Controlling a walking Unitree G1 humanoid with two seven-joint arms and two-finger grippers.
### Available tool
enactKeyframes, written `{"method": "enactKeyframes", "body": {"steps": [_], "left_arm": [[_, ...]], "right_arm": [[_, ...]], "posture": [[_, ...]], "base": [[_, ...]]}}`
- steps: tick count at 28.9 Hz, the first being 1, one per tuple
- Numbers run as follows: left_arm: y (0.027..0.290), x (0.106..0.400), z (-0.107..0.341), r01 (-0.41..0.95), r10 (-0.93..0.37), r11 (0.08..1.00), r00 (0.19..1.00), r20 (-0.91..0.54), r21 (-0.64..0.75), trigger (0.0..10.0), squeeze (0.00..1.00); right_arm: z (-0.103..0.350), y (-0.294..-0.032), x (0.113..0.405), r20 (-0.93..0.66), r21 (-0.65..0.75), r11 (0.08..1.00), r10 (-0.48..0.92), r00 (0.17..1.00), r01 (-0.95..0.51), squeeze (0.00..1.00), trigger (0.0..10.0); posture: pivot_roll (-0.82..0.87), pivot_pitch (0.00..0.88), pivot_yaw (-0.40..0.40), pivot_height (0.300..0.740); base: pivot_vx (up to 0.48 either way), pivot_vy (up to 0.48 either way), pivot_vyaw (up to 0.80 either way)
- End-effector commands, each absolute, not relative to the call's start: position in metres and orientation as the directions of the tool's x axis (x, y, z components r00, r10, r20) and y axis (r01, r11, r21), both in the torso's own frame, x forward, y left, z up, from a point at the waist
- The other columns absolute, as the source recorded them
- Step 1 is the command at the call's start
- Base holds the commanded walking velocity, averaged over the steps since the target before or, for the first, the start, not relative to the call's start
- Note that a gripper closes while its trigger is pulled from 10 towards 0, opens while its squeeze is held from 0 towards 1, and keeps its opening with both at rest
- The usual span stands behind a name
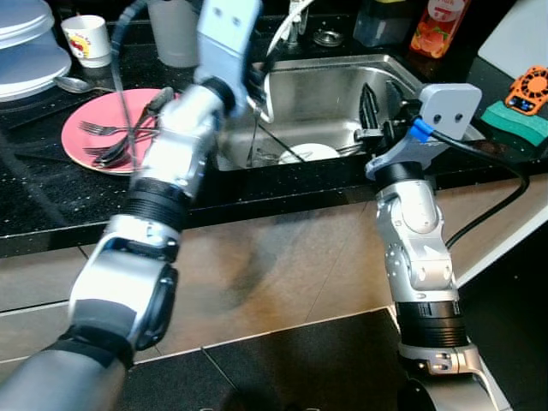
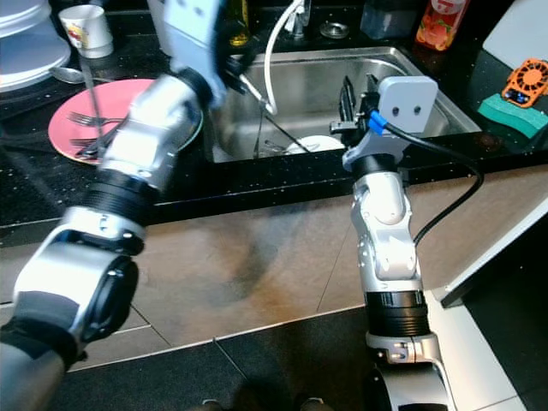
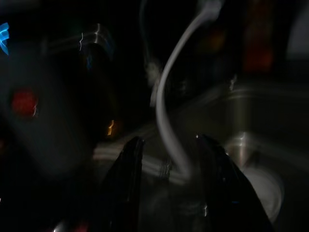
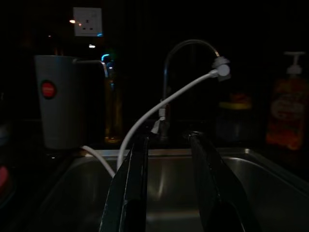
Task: Kitchen organization
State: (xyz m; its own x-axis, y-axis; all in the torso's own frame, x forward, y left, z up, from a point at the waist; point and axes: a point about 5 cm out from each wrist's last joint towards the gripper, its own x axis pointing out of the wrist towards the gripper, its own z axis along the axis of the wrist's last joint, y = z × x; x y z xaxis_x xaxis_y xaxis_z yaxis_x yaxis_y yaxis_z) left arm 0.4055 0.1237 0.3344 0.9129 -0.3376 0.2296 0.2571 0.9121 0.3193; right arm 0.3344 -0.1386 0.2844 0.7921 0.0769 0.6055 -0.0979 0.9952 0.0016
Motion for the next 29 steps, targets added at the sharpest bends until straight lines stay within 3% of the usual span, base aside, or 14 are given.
{"method": "enactKeyframes", "body": {"steps": [1,5,7,10,18,22,29], "left_arm": [[0.157,0.408,0.322,0.159,-0.208,0.925,0.972,0.109,0.345,10.0,0.00],[0.189,0.405,0.314,0.148,-0.184,0.898,0.982,0.049,0.415,10.0,0.00],[0.189,0.405,0.314,0.148,-0.184,0.898,0.982,0.049,0.415,10.0,0.00],[0.230,0.400,0.309,0.085,-0.083,0.886,0.996,-0.025,0.455,10.0,0.00],[0.249,0.400,0.296,0.146,-0.113,0.968,0.980,-0.166,0.202,10.0,0.00],[0.244,0.403,0.297,0.227,-0.200,0.963,0.963,-0.179,0.146,10.0,0.00],[0.245,0.406,0.294,0.231,-0.206,0.967,0.956,-0.208,0.104,10.0,0.00]], "right_arm": [[0.280,-0.141,0.335,0.595,0.010,0.995,0.072,0.800,-0.098,0.00,10.0],[0.279,-0.140,0.336,0.591,0.012,0.995,0.076,0.803,-0.103,0.00,10.0],[0.279,-0.140,0.336,0.591,0.012,0.995,0.076,0.803,-0.103,0.00,10.0],[0.278,-0.142,0.337,0.589,0.015,0.995,0.070,0.805,-0.098,0.00,10.0],[0.277,-0.143,0.338,0.586,0.018,0.995,0.069,0.807,-0.098,0.00,10.0],[0.278,-0.143,0.338,0.589,0.017,0.995,0.068,0.805,-0.097,0.00,10.0],[0.276,-0.143,0.334,0.589,0.022,0.996,0.060,0.806,-0.090,0.00,10.0]], "posture": [[0.19,0.137,-0.031,0.740],[0.20,0.134,-0.032,0.740],[0.20,0.134,-0.032,0.740],[0.21,0.127,-0.027,0.740],[0.21,0.121,-0.033,0.740],[0.20,0.119,-0.030,0.740],[0.19,0.126,-0.013,0.740]], "base": [[0.000,0.000,0.00],[0.000,0.000,0.00],[0.000,0.000,0.00],[0.000,0.000,0.00],[0.000,0.000,0.00],[0.000,0.000,0.00],[0.000,0.000,0.00]]}}
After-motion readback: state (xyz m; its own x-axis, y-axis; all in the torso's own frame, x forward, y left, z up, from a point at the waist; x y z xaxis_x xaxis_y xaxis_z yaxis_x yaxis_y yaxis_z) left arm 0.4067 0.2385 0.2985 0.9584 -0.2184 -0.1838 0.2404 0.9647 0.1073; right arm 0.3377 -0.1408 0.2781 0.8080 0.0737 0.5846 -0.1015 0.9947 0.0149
